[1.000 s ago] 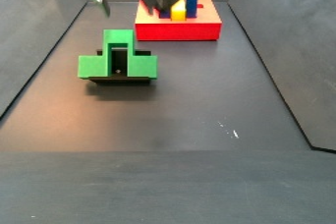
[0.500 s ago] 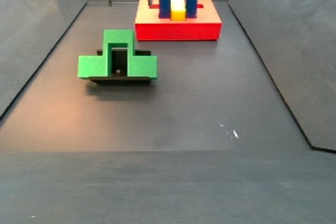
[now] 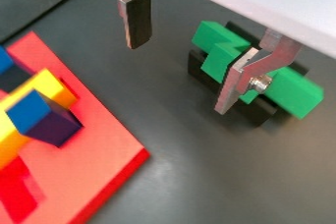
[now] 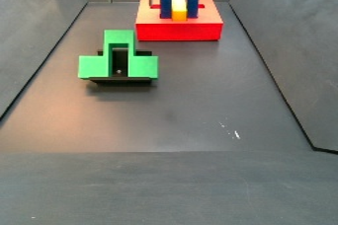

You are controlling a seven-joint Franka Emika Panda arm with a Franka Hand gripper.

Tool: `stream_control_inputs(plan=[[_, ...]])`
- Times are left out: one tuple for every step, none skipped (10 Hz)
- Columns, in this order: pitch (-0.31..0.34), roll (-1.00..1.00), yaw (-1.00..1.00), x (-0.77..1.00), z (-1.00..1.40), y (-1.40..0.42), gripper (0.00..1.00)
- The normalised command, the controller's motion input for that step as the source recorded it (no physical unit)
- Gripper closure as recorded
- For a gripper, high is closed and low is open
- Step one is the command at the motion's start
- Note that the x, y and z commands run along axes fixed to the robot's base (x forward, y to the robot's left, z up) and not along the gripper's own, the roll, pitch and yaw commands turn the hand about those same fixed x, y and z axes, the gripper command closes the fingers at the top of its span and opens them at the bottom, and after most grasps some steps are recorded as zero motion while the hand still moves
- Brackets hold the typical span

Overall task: Pick up the green object. Move up. Place the green object on the fixture. Regrasp the green object. Move to above the board. Insert the green object.
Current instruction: Regrasp the green object.

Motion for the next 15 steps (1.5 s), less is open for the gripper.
stream_control_inputs(plan=[[-0.249,0.81,0.49,0.00,0.00,-0.15,0.00],[-0.197,0.88,0.52,0.02,0.00,-0.13,0.00],[-0.089,0.89,0.49,0.12,0.00,-0.09,0.00],[-0.049,0.98,0.48,0.13,0.00,-0.10,0.00],[0.000,1.00,0.33,0.23,0.00,-0.11,0.00],[0.000,1.00,0.22,0.29,0.00,-0.14,0.00],[0.000,1.00,0.18,0.33,0.00,-0.13,0.00],[0.097,1.00,0.07,0.43,0.00,-0.11,0.00],[0.246,1.00,0.00,0.47,0.00,-0.09,0.00],[0.294,1.00,0.00,0.51,0.00,-0.09,0.00],[0.323,1.00,-0.03,0.54,0.00,-0.07,0.00],[0.374,1.00,-0.07,0.49,0.00,-0.08,0.00],[0.389,1.00,-0.11,0.44,0.00,-0.06,0.00],[0.406,1.00,-0.09,0.44,0.00,-0.06,0.00],[0.369,1.00,-0.05,0.40,0.00,-0.03,0.00]])
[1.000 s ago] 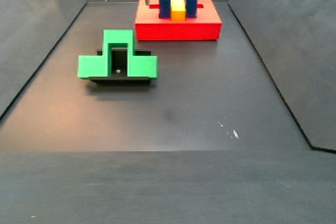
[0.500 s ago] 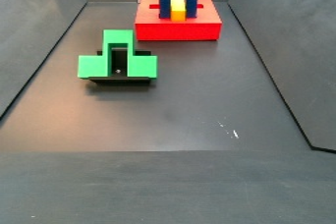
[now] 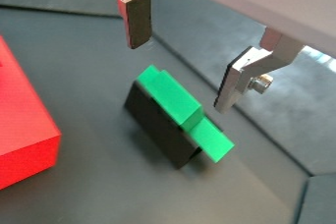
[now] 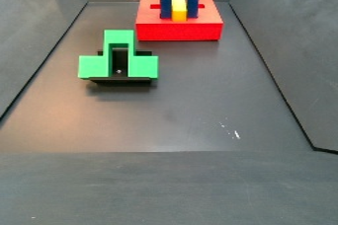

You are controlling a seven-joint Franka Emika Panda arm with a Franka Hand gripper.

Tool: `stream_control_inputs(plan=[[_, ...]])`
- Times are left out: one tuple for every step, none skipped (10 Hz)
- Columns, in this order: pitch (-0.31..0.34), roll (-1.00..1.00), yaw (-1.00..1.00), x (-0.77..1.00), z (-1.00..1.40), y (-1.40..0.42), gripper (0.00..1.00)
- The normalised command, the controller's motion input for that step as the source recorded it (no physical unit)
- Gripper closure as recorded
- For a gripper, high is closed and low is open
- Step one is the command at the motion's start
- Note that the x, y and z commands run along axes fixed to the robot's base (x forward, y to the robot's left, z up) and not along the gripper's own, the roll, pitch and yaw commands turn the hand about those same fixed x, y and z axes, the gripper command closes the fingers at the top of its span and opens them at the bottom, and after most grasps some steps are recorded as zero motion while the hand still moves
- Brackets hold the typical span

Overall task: Pick up the green object. Move up. Place the green object on the fixture. Regrasp the green object. Move to above the board. Insert the green object.
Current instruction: Regrasp the green object.

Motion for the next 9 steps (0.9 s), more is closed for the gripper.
stream_control_inputs(plan=[[0.360,1.00,-0.03,0.39,0.00,-0.03,0.00],[0.340,1.00,0.00,0.32,0.00,0.00,0.00],[0.297,0.79,0.08,0.27,0.02,0.00,0.00],[0.229,0.43,0.24,0.27,0.19,0.14,0.00],[0.149,0.30,0.37,0.17,0.18,0.27,0.00],[0.057,0.24,0.56,0.07,0.12,0.32,0.00],[0.000,0.21,0.68,0.13,0.03,0.23,0.00],[0.000,0.31,0.67,0.23,0.00,0.14,0.00],[0.000,0.41,0.64,0.28,0.00,0.11,0.00]])
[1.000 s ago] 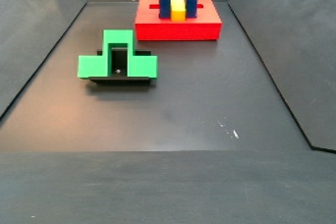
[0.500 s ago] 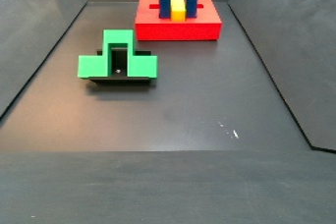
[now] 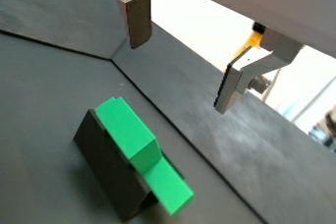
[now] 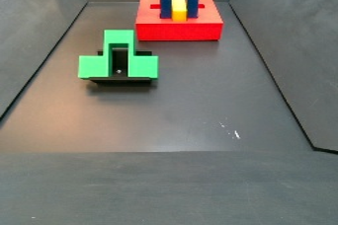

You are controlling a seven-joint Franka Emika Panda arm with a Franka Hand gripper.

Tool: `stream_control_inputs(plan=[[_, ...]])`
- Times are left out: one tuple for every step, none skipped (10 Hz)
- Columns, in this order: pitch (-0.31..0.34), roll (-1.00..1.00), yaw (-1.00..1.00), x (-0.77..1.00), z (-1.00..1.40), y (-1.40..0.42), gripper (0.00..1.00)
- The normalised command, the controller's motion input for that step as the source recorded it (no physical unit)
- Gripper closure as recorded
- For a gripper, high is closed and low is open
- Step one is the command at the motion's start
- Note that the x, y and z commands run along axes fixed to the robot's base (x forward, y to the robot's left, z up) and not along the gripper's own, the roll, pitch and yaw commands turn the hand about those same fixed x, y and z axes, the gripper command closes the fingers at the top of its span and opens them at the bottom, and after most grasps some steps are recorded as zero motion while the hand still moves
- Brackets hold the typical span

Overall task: Pick up the green object. Move up. Place the green object on the fixture. Regrasp the green object. Move to above the board. Insert the green object.
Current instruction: Regrasp the green object.

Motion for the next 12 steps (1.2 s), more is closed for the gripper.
stream_control_inputs(plan=[[0.089,0.62,0.49,0.33,0.00,0.03,0.00],[0.111,0.60,0.19,0.14,-0.07,-0.01,0.00],[0.166,0.48,0.00,0.16,-0.26,-0.07,0.00],[0.366,0.19,-0.31,0.38,-0.24,-0.01,0.00],[0.297,-0.03,-0.42,0.32,-0.18,0.00,0.00],[0.254,-0.19,-0.43,0.29,-0.09,0.00,0.00],[0.223,-0.33,-0.39,0.27,-0.01,0.00,0.00],[0.174,-0.37,-0.30,0.22,0.00,0.00,0.00],[0.103,-0.32,-0.09,0.10,-0.05,0.00,0.00],[0.031,-0.21,0.00,0.00,-0.10,0.02,0.00],[0.000,-0.24,0.00,-0.17,-0.15,0.11,0.00],[0.000,-0.25,0.00,-0.32,-0.20,0.13,0.00]])
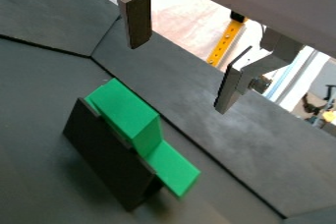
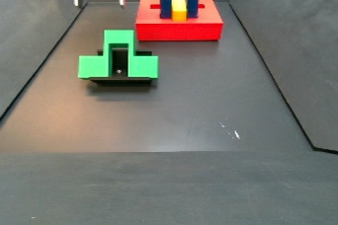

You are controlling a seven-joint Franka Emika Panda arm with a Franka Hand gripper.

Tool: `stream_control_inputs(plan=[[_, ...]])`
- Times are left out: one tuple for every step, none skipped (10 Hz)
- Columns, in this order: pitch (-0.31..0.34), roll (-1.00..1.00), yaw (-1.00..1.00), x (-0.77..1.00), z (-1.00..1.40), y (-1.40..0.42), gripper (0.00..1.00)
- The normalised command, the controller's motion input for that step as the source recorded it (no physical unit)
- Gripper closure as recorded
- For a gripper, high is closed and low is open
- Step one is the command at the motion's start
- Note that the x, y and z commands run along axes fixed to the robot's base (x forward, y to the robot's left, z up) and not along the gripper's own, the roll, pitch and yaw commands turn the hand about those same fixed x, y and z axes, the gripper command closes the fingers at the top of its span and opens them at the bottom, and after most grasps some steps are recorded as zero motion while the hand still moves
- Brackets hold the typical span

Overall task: Pick up the green object. Move up. Place the green object on the fixture. Regrasp the green object. Move to above the board. Insert the green object.
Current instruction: Regrasp the green object.

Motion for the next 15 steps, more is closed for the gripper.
stream_control_inputs(plan=[[0.000,-0.22,0.00,-0.35,-0.22,0.11,0.00],[0.000,-0.21,0.00,-0.36,-0.22,0.11,0.00],[0.000,-0.18,0.00,-0.36,-0.17,0.10,0.00],[0.000,-0.13,0.00,-0.41,-0.19,0.11,0.00],[0.000,-0.16,0.00,-0.42,-0.20,0.07,0.00],[-0.051,-0.24,0.01,-0.19,-0.20,0.00,0.00],[-0.034,-0.36,0.15,0.04,-0.12,0.00,0.00],[0.000,-0.43,0.15,0.21,-0.05,0.00,0.00],[0.000,-0.44,0.16,0.21,-0.05,0.00,0.00],[0.000,-0.45,0.16,0.16,-0.09,0.00,0.00],[0.000,-0.37,0.17,0.09,-0.14,0.00,0.00],[0.000,-0.07,0.13,0.00,-0.21,0.00,0.00],[0.000,0.05,0.04,0.00,-0.26,0.00,0.00],[0.000,0.25,0.00,0.00,-0.31,0.00,0.00],[0.023,0.33,0.00,0.04,-0.30,0.00,0.00]])
